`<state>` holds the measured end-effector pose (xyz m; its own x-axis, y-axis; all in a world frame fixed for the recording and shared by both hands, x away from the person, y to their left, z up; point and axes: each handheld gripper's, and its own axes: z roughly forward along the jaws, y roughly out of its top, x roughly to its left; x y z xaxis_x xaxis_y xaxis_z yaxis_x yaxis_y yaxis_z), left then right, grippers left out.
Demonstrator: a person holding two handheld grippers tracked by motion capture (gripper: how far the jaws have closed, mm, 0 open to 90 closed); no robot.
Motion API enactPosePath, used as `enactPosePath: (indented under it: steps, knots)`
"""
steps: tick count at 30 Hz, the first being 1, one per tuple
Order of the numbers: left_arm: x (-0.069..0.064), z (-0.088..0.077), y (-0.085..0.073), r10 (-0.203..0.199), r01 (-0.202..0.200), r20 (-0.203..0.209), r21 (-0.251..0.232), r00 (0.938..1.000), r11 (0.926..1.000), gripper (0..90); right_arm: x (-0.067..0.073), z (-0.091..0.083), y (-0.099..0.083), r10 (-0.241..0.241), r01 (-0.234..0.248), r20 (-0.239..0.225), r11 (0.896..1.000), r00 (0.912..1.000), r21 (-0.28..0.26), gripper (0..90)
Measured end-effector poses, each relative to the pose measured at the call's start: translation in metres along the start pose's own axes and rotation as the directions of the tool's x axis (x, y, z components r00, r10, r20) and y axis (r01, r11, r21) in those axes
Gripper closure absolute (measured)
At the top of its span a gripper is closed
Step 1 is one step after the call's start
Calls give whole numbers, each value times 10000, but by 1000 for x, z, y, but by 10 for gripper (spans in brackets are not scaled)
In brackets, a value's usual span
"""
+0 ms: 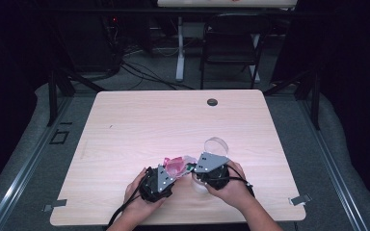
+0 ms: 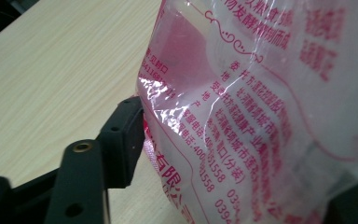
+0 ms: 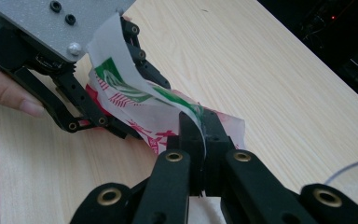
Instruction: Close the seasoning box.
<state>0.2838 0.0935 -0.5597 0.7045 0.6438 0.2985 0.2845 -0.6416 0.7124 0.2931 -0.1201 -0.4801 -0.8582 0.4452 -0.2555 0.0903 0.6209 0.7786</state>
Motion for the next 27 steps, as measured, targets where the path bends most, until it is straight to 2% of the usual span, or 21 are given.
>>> enactPosePath:
  steps: [4,7,10,17,19,21,24,27]
  knots:
    - [5,0,-4,-530,531,112,-60,9985,9986,567,-1,3,2,127,-128,-167,9999,9998,-108,889]
    - [11,-1,-6,-1015,1020,345,-116,9942,9947,654,-4,2,2,317,-329,-339,9988,9989,-355,853]
    - [15,-1,-9,-1326,1338,526,-199,9898,9908,708,-6,0,3,527,-565,-551,9959,9971,-701,812]
    - [20,-2,-12,-1764,1794,764,-341,9814,9832,759,-7,-5,8,717,-795,-699,9901,9950,-1159,663]
    - [22,-3,-13,-1946,1982,847,-360,9772,9795,770,-7,-8,9,731,-815,-683,9883,9950,-1292,631]
    - [24,-3,-14,-2056,2098,914,-387,9744,9770,779,-8,-11,11,869,-967,-682,9829,9939,-1565,593]
    - [27,-3,-15,-2195,2240,1000,-365,9705,9739,792,-11,-16,12,1052,-1163,-702,9767,9920,-1805,567]
    - [30,-3,-15,-2254,2304,1074,-360,9683,9724,805,-15,-18,10,1256,-1342,-591,9751,9903,-1768,565]
